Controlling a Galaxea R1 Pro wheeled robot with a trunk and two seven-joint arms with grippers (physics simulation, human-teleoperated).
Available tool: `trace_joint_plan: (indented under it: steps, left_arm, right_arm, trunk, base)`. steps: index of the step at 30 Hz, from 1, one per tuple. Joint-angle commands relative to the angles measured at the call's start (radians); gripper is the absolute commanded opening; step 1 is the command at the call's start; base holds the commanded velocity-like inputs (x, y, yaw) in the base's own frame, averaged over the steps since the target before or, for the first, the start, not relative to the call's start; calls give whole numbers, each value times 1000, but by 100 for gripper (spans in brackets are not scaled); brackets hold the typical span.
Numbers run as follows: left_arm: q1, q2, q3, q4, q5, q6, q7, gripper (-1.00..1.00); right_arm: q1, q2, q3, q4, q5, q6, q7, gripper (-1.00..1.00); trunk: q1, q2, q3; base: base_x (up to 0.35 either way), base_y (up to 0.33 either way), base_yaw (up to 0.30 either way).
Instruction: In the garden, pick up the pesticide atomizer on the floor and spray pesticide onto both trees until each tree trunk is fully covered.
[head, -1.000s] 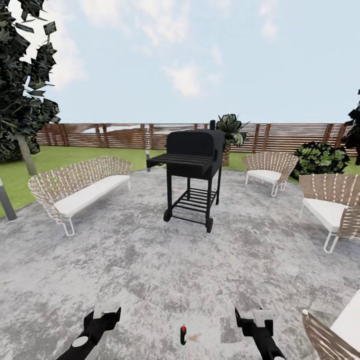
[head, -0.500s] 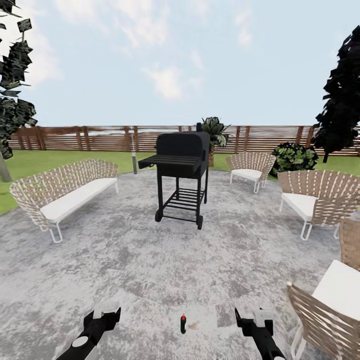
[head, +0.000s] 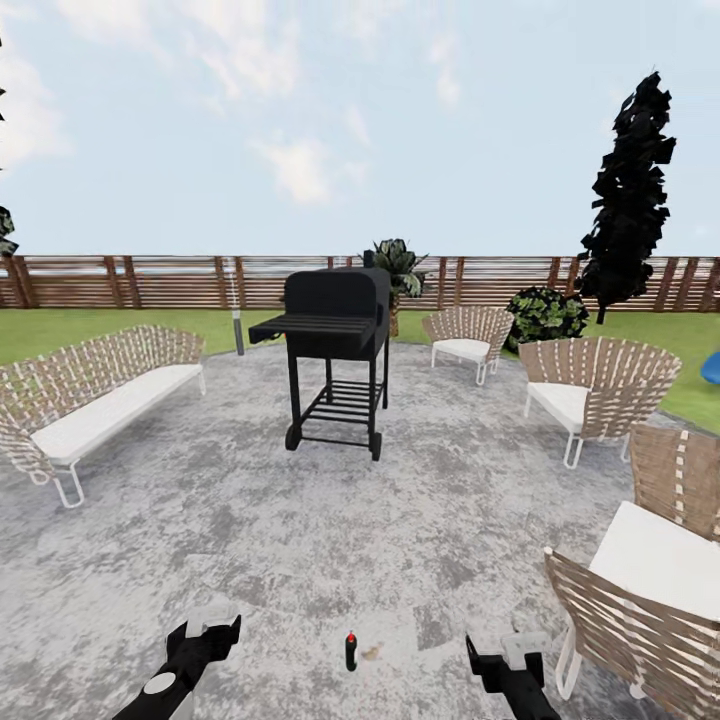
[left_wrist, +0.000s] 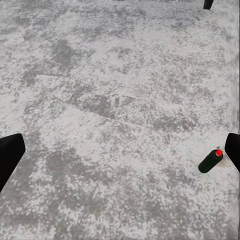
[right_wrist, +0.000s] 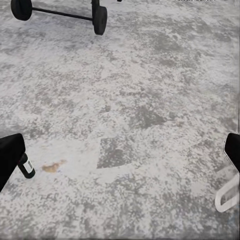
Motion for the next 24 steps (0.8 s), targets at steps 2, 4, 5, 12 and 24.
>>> trace_joint_plan:
  steps: [2,4,5,12,24]
  left_arm:
    - [0,-1,0,0,-1,0,0,100]
    - [0,-2,0,1,-1,0,0,100]
    - [0,-3,0,1,-1,0,0,100]
    - [0,-5,1,1,-3,0,0,100]
    - [0,-3,-2,0,-2,0,0,100]
  right_arm:
    - [0,-4,-1,4,47,-1,0,100]
    - [0,-6,-1,8,72,-2,0,100]
    - [0,-6,-1,8,79,-2,0,100]
    - [0,-2,0,10,91,-1,-1,100]
    - [0,4,0,5,95,0,-1,100]
  trunk:
    - [0,0,2]
    - [0,0,4]
    - [0,0,5]
    - [0,0,7]
    - [0,0,7]
  base:
    - [0,1,-210]
    - [0,0,-210]
    - [0,0,-210]
    - [0,0,-77]
    - [0,0,-2]
